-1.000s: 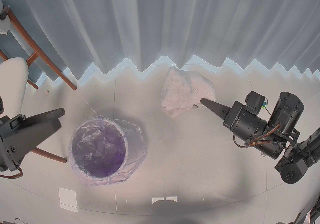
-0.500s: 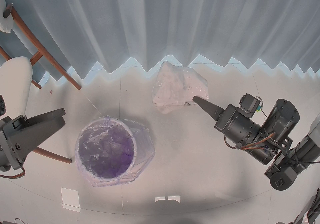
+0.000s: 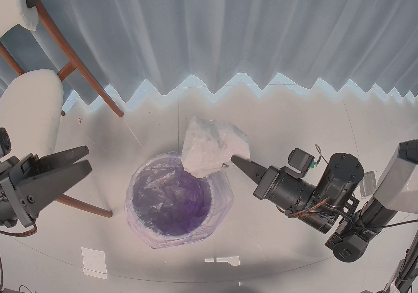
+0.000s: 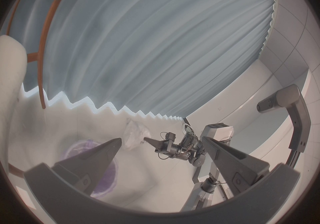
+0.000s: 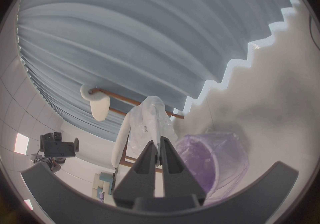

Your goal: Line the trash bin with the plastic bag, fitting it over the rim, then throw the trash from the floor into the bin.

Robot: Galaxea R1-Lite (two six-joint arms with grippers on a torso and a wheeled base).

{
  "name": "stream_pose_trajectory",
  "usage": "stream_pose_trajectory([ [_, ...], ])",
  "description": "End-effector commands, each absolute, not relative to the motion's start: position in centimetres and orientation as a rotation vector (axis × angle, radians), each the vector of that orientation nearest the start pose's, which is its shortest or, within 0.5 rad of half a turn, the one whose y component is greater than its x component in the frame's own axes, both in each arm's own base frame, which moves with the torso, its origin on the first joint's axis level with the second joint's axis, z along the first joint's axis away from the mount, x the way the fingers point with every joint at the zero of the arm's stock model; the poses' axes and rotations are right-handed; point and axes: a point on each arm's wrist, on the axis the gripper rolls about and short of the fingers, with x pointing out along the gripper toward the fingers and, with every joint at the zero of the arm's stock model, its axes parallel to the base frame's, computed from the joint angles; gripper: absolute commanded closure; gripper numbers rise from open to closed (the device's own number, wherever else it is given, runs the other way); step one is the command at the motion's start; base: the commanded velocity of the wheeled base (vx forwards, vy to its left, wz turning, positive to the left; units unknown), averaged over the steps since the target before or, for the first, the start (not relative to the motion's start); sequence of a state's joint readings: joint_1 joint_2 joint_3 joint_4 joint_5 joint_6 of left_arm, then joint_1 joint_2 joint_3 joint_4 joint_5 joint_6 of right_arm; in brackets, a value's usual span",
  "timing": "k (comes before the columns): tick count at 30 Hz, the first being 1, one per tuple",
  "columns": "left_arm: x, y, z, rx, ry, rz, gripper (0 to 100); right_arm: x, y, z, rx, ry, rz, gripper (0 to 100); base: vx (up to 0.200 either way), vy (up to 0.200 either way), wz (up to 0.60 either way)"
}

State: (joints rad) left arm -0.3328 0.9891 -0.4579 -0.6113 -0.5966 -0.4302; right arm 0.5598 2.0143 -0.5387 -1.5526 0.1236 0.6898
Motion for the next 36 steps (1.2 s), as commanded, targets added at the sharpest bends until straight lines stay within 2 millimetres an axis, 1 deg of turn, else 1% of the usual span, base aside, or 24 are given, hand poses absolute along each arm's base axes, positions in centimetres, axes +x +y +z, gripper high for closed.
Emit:
stream_pose_trajectory([
  [1,11.2,-5.2,23.5,-0.366,0.108,-0.932,0,26.5,17.7,9.9,0.668,0.214,0.688,100,0.000,0.200,0.00],
  [4,11.2,-5.1,24.1,-0.353,0.072,-0.926,0,25.7,18.1,9.4,0.660,0.245,0.701,100,0.000,0.133,0.00],
  [7,10.3,-4.8,24.7,-0.347,0.033,-0.936,0,25.2,18.3,9.0,0.654,0.272,0.706,100,0.000,0.000,0.00],
  [8,10.3,-4.8,24.7,-0.347,0.033,-0.936,0,25.2,18.3,9.0,0.654,0.272,0.706,100,0.000,0.000,0.00],
  [9,9.8,-4.7,24.9,-0.344,0.015,-0.948,0,25.1,18.2,8.8,0.650,0.281,0.705,100,0.000,0.000,0.00],
  [12,9.8,-4.7,24.9,-0.344,0.015,-0.951,0,25.0,18.2,8.6,0.644,0.288,0.702,100,0.000,0.000,0.00],
  [17,9.9,-4.8,24.7,-0.344,0.027,-0.951,0,24.3,17.6,7.4,0.625,0.350,0.678,100,0.000,0.000,0.00],
  [22,9.9,-4.8,24.6,-0.344,0.029,-0.953,0,24.3,17.4,6.1,0.558,0.377,0.664,100,0.000,0.000,0.00],
  [23,9.9,-4.8,24.6,-0.344,0.031,-0.953,0,24.2,17.4,5.0,0.518,0.406,0.656,100,0.000,0.000,0.00],
  [24,9.9,-4.8,24.6,-0.344,0.031,-0.953,0,24.2,17.4,4.5,0.501,0.419,0.652,100,0.000,0.000,0.00],
  [25,9.9,-4.8,24.6,-0.344,0.031,-0.953,0,24.2,17.4,4.5,0.501,0.419,0.652,100,0.000,0.000,0.00],
  [26,9.9,-4.8,24.6,-0.344,0.031,-0.953,0,24.5,17.6,3.1,0.453,0.446,0.643,100,0.000,0.000,0.00],
  [27,9.9,-4.8,24.6,-0.344,0.031,-0.953,0,24.5,17.6,3.1,0.453,0.446,0.643,100,0.000,0.000,0.00],
  [29,9.8,-4.8,24.5,-0.344,0.033,-0.956,0,24.6,17.8,1.8,0.409,0.470,0.633,100,0.000,0.000,0.00],
  [31,9.8,-4.9,24.4,-0.345,0.039,-0.963,0,24.8,18.0,1.4,0.407,0.472,0.629,100,0.000,0.000,0.00],
  [36,9.8,-5.0,24.2,-0.347,0.053,-0.974,0,25.7,18.2,1.6,0.421,0.438,0.607,100,0.000,0.000,0.00],
])
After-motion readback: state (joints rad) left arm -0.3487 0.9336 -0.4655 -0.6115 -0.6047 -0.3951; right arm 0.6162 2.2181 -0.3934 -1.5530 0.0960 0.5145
